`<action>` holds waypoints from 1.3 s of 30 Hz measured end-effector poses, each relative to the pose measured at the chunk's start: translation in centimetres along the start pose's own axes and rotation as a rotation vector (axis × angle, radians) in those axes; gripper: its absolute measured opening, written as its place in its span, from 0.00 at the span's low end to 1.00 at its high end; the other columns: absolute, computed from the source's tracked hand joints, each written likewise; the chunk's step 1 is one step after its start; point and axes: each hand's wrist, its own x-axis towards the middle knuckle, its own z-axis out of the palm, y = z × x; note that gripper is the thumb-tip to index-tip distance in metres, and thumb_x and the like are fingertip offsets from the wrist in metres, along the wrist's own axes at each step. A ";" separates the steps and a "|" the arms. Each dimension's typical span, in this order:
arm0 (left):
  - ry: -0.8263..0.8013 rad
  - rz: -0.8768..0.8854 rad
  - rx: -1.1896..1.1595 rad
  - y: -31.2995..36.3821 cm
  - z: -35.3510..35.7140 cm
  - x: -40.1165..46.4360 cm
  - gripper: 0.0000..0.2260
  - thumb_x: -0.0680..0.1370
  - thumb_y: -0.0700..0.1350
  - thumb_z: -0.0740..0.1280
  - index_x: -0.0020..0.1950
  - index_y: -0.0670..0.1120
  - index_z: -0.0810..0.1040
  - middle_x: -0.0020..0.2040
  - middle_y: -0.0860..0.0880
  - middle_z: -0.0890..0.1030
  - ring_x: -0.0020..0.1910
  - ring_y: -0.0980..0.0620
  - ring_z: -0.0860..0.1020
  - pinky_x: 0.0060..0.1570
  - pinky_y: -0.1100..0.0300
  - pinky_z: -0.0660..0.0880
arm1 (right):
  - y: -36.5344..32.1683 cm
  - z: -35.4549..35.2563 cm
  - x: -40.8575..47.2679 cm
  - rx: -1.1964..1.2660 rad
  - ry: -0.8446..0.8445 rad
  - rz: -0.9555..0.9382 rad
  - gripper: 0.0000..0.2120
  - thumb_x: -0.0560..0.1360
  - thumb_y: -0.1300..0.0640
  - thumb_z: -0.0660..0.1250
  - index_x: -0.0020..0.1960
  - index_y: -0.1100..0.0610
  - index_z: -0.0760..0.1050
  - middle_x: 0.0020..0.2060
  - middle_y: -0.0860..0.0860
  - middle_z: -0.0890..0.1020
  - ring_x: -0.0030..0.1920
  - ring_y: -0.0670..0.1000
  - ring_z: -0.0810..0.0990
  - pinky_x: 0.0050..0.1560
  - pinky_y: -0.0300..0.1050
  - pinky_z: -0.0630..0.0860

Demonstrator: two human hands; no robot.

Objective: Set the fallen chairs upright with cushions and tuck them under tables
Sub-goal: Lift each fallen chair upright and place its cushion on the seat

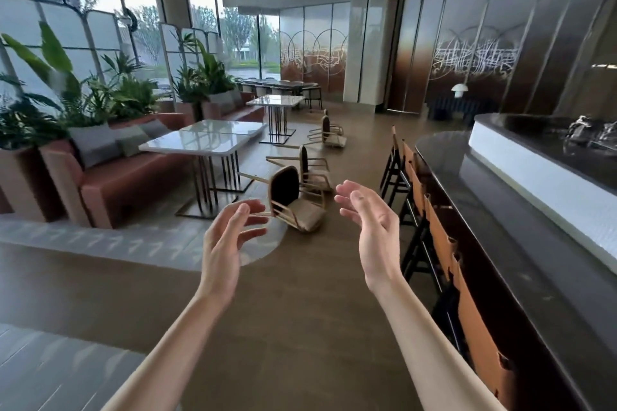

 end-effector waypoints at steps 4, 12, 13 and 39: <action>-0.018 -0.016 0.035 -2.2 2.7 3.2 0.19 0.82 0.54 0.60 0.57 0.41 0.83 0.53 0.43 0.86 0.49 0.42 0.84 0.52 0.50 0.80 | 2.4 -4.7 4.6 -0.037 0.013 0.035 0.11 0.80 0.54 0.64 0.57 0.54 0.84 0.52 0.49 0.88 0.55 0.49 0.86 0.61 0.53 0.80; -0.012 -0.013 0.056 -9.0 7.0 13.4 0.24 0.81 0.54 0.58 0.61 0.36 0.80 0.54 0.40 0.85 0.51 0.40 0.83 0.54 0.51 0.80 | 10.1 -8.5 15.4 -0.084 0.062 0.086 0.11 0.83 0.59 0.63 0.57 0.55 0.84 0.51 0.49 0.88 0.54 0.49 0.86 0.59 0.50 0.81; -0.013 -0.019 0.053 -10.5 7.8 14.9 0.23 0.81 0.54 0.58 0.61 0.37 0.80 0.54 0.40 0.85 0.51 0.40 0.83 0.54 0.50 0.80 | 11.3 -8.4 17.1 -0.087 0.052 0.088 0.11 0.83 0.59 0.63 0.57 0.54 0.84 0.51 0.49 0.88 0.55 0.49 0.86 0.59 0.49 0.81; -0.030 -0.158 -0.020 -48.2 32.7 69.0 0.16 0.85 0.48 0.59 0.57 0.39 0.82 0.52 0.39 0.86 0.50 0.42 0.84 0.51 0.53 0.80 | 44.1 -12.3 76.3 -0.076 0.124 0.152 0.10 0.82 0.59 0.64 0.54 0.54 0.84 0.50 0.48 0.88 0.54 0.50 0.85 0.60 0.51 0.81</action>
